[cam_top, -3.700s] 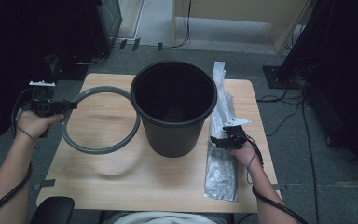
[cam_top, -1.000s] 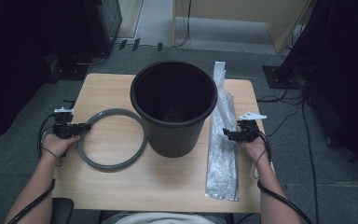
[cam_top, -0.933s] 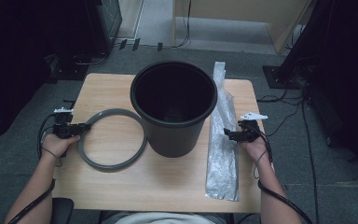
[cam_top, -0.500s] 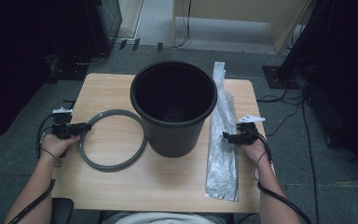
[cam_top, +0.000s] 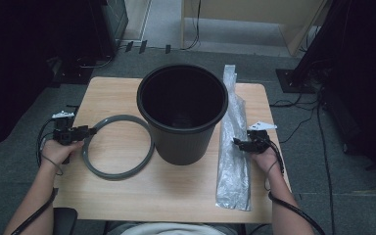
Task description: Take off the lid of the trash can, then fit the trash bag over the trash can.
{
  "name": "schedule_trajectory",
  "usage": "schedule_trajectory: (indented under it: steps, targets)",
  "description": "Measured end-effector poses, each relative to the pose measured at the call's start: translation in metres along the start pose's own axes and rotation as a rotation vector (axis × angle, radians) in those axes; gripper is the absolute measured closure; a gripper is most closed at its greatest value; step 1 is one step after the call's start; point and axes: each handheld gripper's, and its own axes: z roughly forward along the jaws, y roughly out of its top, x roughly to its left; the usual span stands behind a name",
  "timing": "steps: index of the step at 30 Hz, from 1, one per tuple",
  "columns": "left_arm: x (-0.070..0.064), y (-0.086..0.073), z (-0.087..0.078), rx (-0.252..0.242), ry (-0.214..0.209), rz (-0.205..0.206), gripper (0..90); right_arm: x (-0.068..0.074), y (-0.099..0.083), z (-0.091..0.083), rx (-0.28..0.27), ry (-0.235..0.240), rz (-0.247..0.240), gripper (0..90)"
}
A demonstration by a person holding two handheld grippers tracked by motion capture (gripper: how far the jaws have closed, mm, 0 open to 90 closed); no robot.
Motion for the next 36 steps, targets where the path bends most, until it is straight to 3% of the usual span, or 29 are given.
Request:
schedule_trajectory:
  steps: [6,11,12,15,17,20,36]
  targets:
    - [-0.002,0.002,-0.003,-0.010,-0.008,-0.003,47.8,0.004,0.000,0.000,-0.010,0.009,-0.009,39.4]
    - [-0.003,0.003,-0.003,-0.004,-0.030,-0.008,47.1,0.007,0.001,0.000,-0.020,0.030,-0.004,57.1]
    - [-0.004,0.003,-0.003,0.001,-0.032,-0.004,47.1,0.007,0.001,0.000,-0.020,0.030,-0.004,57.1]
    - [-0.006,0.004,-0.002,0.005,-0.029,0.010,46.4,0.007,0.002,0.001,-0.028,0.064,0.034,69.6]
    - [-0.009,0.006,-0.002,0.003,-0.031,0.017,46.1,0.007,0.005,0.001,-0.005,0.085,0.087,77.2]
    - [-0.011,0.007,-0.002,0.006,-0.030,0.030,45.4,0.006,0.006,-0.001,0.013,0.110,0.105,81.9]
    - [-0.036,0.018,0.000,0.008,-0.061,0.109,43.3,0.005,0.021,-0.022,-0.059,0.148,0.179,85.7]
